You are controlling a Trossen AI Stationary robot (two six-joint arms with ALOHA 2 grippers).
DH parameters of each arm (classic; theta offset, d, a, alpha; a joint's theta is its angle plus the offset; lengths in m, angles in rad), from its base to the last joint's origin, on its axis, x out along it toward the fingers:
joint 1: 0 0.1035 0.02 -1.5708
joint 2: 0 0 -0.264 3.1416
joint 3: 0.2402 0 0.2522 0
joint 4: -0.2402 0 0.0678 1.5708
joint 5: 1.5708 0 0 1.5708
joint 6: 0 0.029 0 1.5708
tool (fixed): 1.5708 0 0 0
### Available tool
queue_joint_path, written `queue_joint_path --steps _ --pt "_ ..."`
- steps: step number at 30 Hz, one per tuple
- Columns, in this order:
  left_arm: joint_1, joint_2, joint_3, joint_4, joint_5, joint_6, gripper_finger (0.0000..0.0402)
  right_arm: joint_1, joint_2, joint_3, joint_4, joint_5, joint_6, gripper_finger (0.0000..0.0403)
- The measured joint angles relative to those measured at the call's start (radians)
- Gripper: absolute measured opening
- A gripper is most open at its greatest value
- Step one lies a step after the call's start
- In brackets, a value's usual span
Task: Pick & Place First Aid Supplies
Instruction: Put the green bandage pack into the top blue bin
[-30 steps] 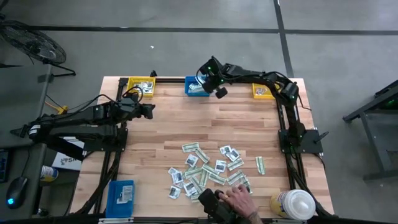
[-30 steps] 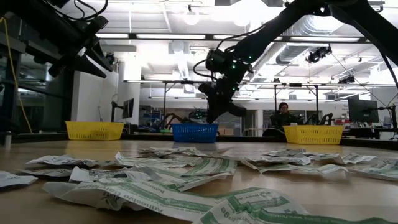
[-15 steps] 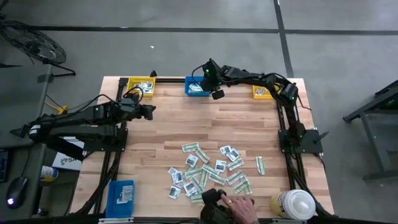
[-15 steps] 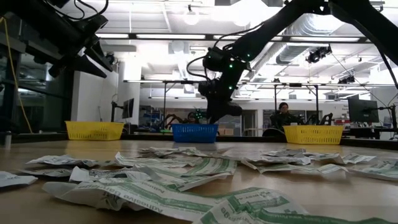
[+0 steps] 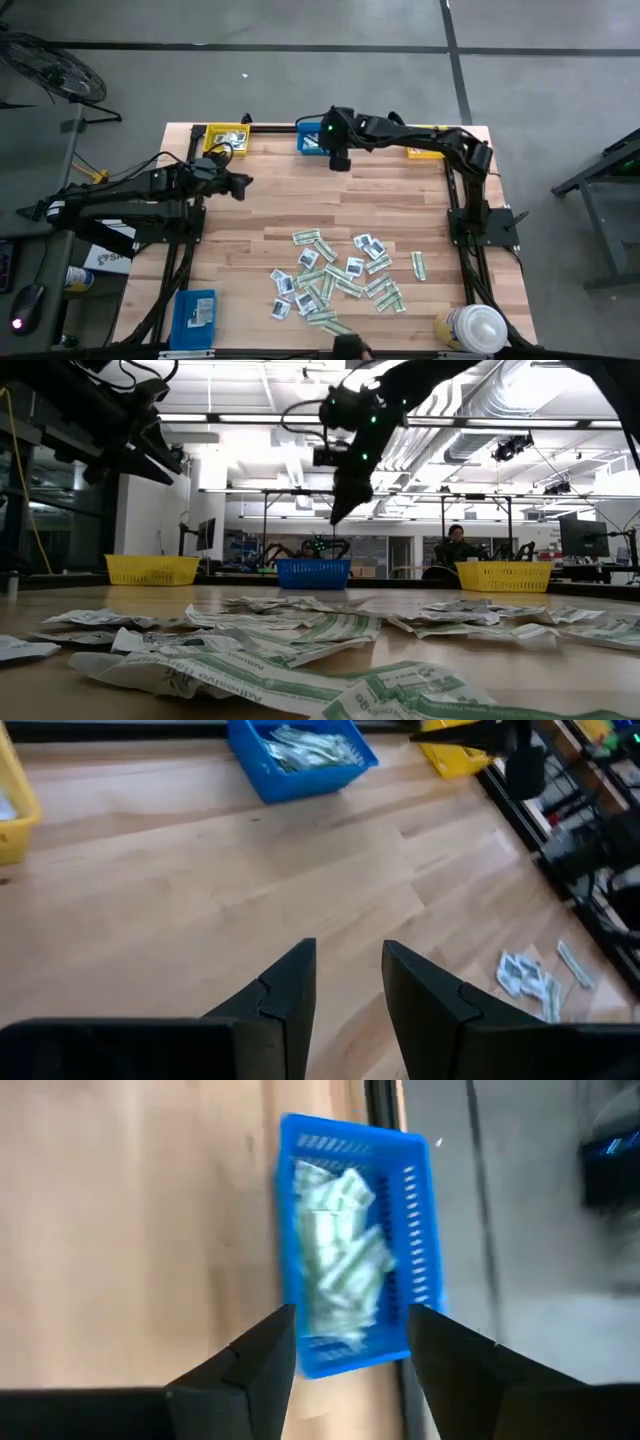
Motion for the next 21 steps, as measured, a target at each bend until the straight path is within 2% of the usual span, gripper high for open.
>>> queue_joint_path --steps 6,11,16,18,21 --pt "0.000 0.000 0.000 0.000 0.036 0.051 0.0117 0.071 -0.033 0.000 -0.092 -0.096 0.341 0.0172" --pt "0.000 0.000 0.000 0.000 0.066 0.087 0.0117 0.130 -0.031 0.000 -0.158 -0.293 0.580 0.0162" --pt "0.000 0.000 0.000 -0.005 0.101 0.112 0.0117 0.188 -0.031 -0.029 -0.171 -0.445 0.880 0.0152" --pt "0.000 0.000 0.000 -0.009 0.102 0.113 0.0117 0.214 -0.031 -0.060 -0.162 -0.484 0.967 0.0148" --pt "0.000 0.000 0.000 -0.009 0.108 0.135 0.0117 0.256 -0.030 -0.136 -0.161 -0.476 1.081 0.0145"
